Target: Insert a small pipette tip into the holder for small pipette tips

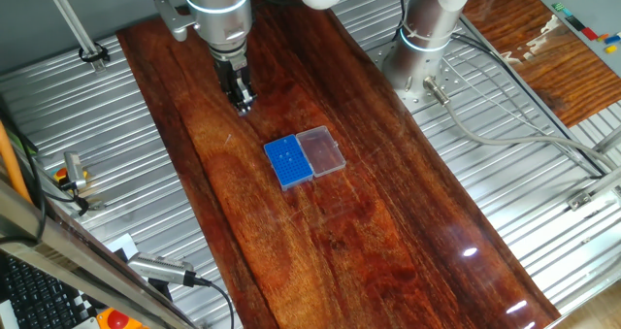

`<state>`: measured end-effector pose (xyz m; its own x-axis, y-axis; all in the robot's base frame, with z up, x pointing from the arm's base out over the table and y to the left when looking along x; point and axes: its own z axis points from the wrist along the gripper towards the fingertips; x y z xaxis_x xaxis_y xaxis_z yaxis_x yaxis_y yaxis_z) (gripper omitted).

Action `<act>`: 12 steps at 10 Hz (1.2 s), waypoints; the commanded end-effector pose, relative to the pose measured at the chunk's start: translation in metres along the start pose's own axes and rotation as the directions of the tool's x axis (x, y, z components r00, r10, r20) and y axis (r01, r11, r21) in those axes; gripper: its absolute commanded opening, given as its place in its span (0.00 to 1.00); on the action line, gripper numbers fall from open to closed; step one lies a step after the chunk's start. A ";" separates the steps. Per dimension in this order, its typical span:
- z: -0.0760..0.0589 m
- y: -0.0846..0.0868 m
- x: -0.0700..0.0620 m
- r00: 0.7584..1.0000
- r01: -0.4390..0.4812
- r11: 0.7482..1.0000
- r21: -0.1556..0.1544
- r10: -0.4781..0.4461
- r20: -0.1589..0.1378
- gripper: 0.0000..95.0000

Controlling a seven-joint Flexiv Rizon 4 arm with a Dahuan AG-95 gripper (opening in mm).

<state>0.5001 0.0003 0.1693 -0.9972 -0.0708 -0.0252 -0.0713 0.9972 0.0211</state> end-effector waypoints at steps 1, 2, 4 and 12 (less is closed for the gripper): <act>0.000 0.000 0.001 1.000 0.000 1.000 0.001 0.000 0.001 0.00; 0.000 0.000 0.001 1.000 0.020 1.000 0.002 -0.020 0.000 0.00; 0.000 0.000 0.002 0.999 0.033 0.999 0.001 -0.033 0.000 0.00; -0.001 -0.033 0.008 0.856 0.518 0.856 0.013 -0.517 -0.015 0.00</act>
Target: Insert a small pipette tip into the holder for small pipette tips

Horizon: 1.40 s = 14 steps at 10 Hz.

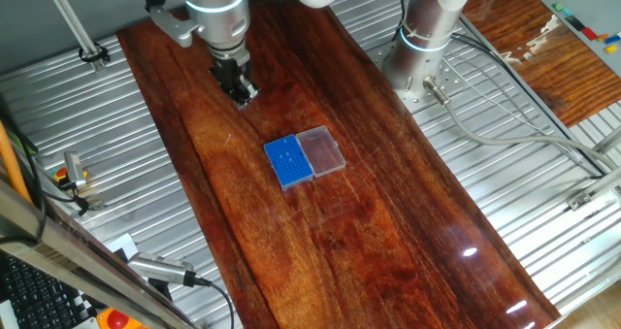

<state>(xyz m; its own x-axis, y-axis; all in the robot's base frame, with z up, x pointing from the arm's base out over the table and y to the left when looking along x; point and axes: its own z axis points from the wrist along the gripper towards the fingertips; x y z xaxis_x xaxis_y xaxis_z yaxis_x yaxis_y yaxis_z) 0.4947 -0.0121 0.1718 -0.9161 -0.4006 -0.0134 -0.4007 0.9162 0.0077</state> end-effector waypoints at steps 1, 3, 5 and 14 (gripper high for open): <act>0.004 -0.029 0.011 0.967 0.255 0.967 0.021 -0.255 -0.003 0.00; 0.008 -0.045 0.014 0.943 0.332 0.943 0.021 -0.332 -0.006 0.00; 0.007 -0.045 0.015 0.927 0.374 0.926 0.044 -0.373 -0.033 0.00; 0.008 -0.045 0.014 0.913 0.409 0.912 0.022 -0.409 -0.017 0.00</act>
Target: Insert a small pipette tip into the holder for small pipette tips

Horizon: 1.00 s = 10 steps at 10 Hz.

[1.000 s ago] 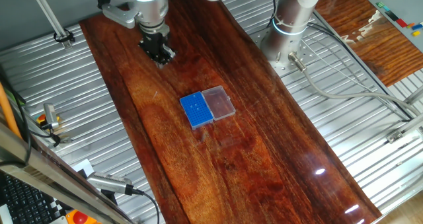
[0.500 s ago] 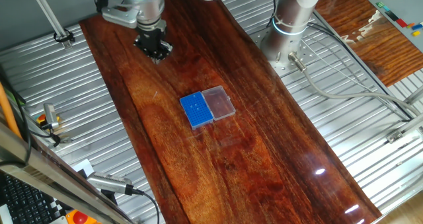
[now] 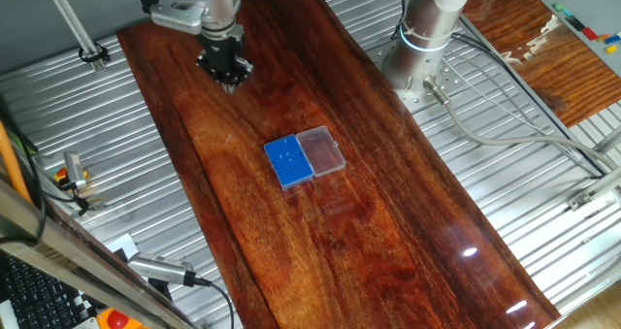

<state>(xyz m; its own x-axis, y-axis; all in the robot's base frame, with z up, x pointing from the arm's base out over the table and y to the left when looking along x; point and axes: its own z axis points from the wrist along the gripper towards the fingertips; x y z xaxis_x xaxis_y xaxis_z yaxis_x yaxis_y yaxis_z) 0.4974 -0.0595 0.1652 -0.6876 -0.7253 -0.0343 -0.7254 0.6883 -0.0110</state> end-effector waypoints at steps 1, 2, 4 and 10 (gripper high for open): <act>0.007 -0.003 -0.004 0.999 0.029 1.000 0.006 -0.029 -0.034 0.20; 0.012 -0.005 -0.005 0.999 0.034 0.999 0.002 -0.034 -0.036 0.40; 0.034 -0.016 -0.006 0.998 0.051 0.999 -0.006 -0.052 -0.038 0.40; 0.055 -0.025 -0.005 0.999 0.053 0.999 0.006 -0.053 -0.014 0.20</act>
<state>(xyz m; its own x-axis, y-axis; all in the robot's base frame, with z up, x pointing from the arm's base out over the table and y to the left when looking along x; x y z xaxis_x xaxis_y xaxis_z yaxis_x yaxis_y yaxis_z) 0.5177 -0.0728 0.1123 -0.6481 -0.7612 -0.0220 -0.7609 0.6485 -0.0225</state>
